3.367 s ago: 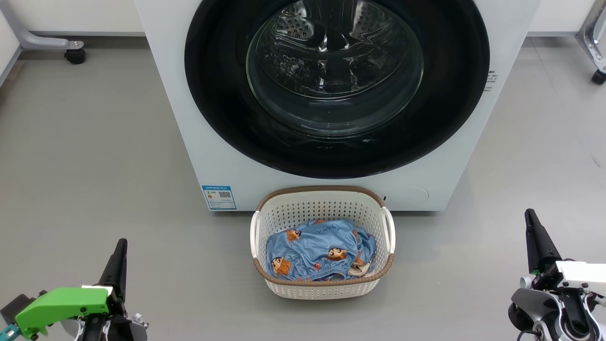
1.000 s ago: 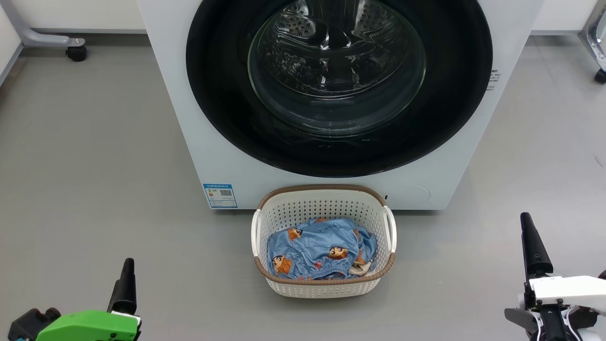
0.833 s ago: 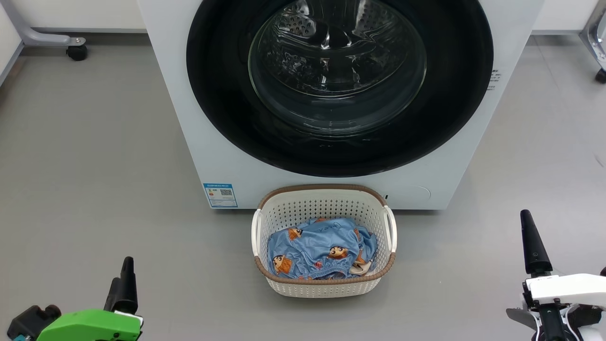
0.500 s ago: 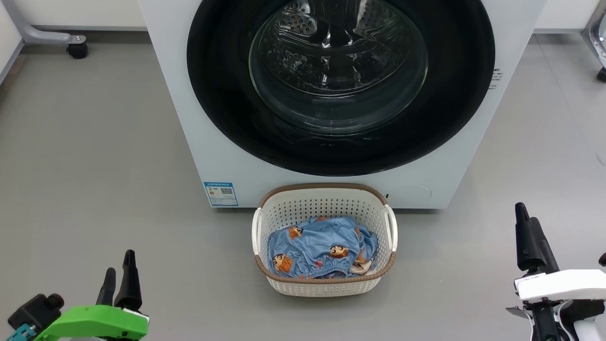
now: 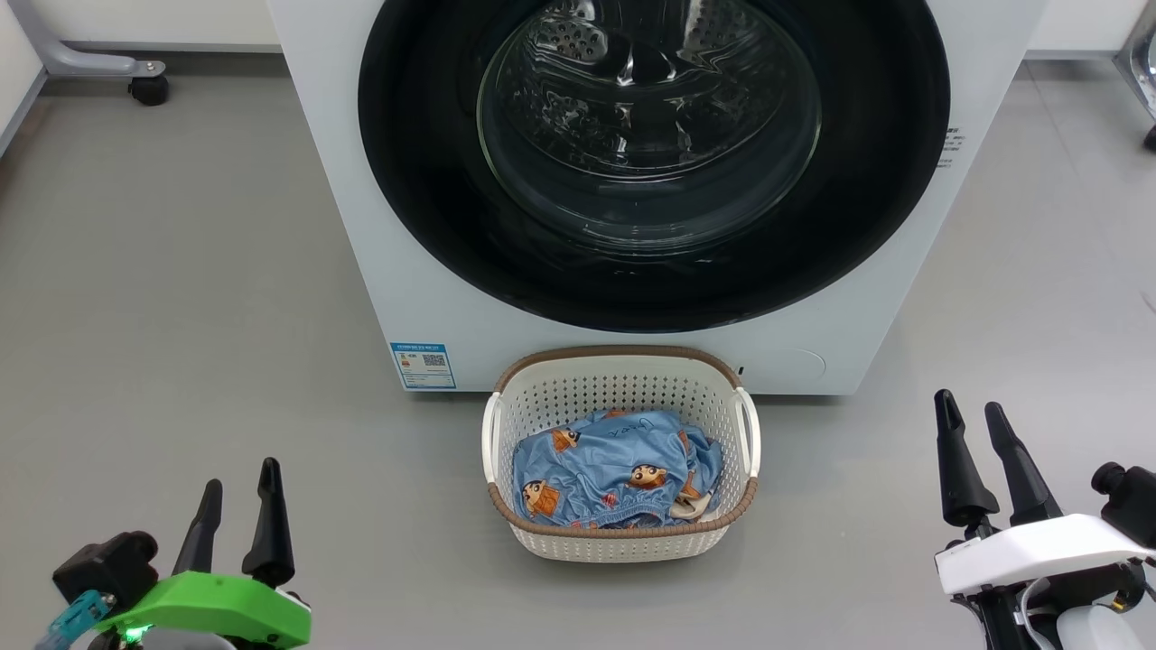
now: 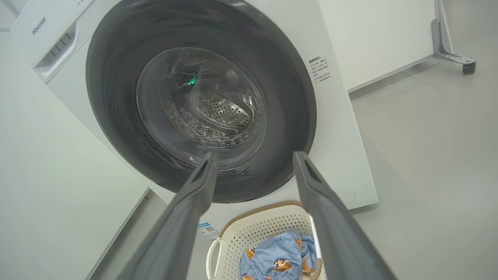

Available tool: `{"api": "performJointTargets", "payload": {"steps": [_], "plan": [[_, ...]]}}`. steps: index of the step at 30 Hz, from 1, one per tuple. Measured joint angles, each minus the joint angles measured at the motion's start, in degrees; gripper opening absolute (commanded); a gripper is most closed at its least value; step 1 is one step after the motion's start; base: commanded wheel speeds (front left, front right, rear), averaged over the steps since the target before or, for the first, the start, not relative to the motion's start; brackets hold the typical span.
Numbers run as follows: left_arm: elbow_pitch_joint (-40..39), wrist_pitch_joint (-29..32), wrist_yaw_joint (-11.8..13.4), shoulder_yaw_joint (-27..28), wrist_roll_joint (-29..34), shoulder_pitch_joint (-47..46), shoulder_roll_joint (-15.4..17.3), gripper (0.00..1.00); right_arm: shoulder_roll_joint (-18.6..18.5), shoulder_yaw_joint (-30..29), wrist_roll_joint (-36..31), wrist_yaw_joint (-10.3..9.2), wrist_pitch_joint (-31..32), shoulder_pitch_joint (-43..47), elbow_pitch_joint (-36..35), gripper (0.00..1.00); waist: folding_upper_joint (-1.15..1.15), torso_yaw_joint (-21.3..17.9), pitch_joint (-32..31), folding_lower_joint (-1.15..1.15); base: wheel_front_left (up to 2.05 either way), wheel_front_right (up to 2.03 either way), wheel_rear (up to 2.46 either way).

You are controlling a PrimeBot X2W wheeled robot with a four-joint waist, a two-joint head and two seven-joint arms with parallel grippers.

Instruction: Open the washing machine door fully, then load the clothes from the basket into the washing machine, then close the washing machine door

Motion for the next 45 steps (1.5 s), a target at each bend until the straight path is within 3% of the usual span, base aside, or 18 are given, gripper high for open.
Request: {"api": "performJointTargets", "payload": {"steps": [29,45], "plan": [[-2.78,-5.05,-0.20,-1.15,33.43,1.35,0.07,1.00,1.35,0.98,-27.59,0.02,-5.25,1.76,0.38,1.00,0.00,0.24,0.23,0.00,0.00,0.00,0.00],[-2.75,-5.05,-0.21,-0.99,33.99,1.37,-0.19,1.00,2.15,0.30,-27.81,0.02,-5.48,2.20,1.02,1.00,0.00,0.21,0.20,0.00,0.00,0.00,0.00]]}}
